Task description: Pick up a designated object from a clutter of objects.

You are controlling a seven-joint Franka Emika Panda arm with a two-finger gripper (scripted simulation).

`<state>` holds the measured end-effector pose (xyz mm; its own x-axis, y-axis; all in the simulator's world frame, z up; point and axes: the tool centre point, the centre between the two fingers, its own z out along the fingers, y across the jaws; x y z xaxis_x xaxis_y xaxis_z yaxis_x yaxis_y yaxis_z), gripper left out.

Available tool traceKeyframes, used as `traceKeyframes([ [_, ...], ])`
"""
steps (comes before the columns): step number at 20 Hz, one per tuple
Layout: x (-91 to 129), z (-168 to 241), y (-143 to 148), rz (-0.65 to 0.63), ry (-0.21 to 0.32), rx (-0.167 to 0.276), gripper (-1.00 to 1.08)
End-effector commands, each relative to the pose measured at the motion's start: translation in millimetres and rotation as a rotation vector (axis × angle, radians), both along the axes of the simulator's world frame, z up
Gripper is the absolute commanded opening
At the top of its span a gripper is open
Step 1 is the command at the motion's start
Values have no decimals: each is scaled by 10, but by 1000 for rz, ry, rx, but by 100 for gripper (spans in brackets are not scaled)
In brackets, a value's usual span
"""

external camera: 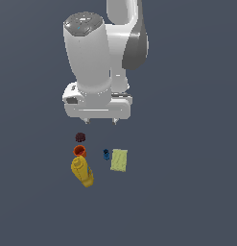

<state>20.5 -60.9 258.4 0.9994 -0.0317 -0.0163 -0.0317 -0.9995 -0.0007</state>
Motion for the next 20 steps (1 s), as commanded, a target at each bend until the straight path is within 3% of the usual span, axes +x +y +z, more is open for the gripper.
traceKeyframes([
  [1,70,-222,-159,2,-2,4,100],
  [11,204,-1203,-872,12,-13,7,100],
  [20,168,-1655,-1200,16,-16,0,100],
])
